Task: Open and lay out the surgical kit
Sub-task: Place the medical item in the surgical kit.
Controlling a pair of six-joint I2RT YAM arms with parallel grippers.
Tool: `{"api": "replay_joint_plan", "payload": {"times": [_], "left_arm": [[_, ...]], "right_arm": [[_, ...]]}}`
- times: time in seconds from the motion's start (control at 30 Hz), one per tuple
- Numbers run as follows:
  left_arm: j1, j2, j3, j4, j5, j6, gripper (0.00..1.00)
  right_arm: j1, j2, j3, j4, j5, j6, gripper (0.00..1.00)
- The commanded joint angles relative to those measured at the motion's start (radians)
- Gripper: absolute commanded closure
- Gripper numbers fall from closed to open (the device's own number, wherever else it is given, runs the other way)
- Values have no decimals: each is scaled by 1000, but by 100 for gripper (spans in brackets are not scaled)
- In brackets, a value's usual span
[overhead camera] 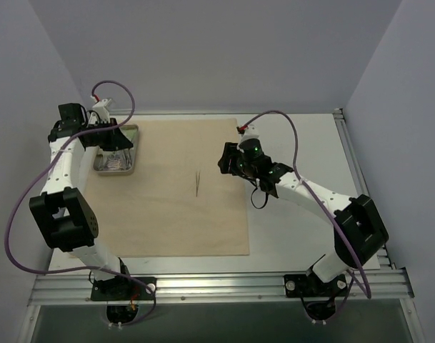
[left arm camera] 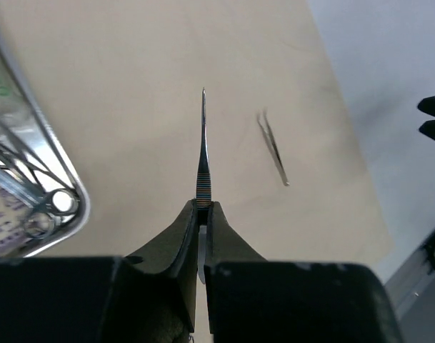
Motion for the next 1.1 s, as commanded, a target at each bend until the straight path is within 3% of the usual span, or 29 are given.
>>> {"api": "replay_joint_plan", "payload": {"times": [0.0,0.17,0.33,0.6,1.07], "left_arm": [[-27,-87,-83,54,179,-40,98],[-108,-233,-255,191,118,-150,98],[-236,-342,-339,277,-56,-242,98],[-310,-325,-347,277,-154,-269,98],[-337,-291,-345,291,-174,-269,98]], "right_arm": [[80,-66,42,50,41,27,50],[172,-49,72,124,84,128,50],[222,37,113,251,44,228,50],[275,161,161,457,8,340,51],[250,265,225,554,-72,421,54]]}}
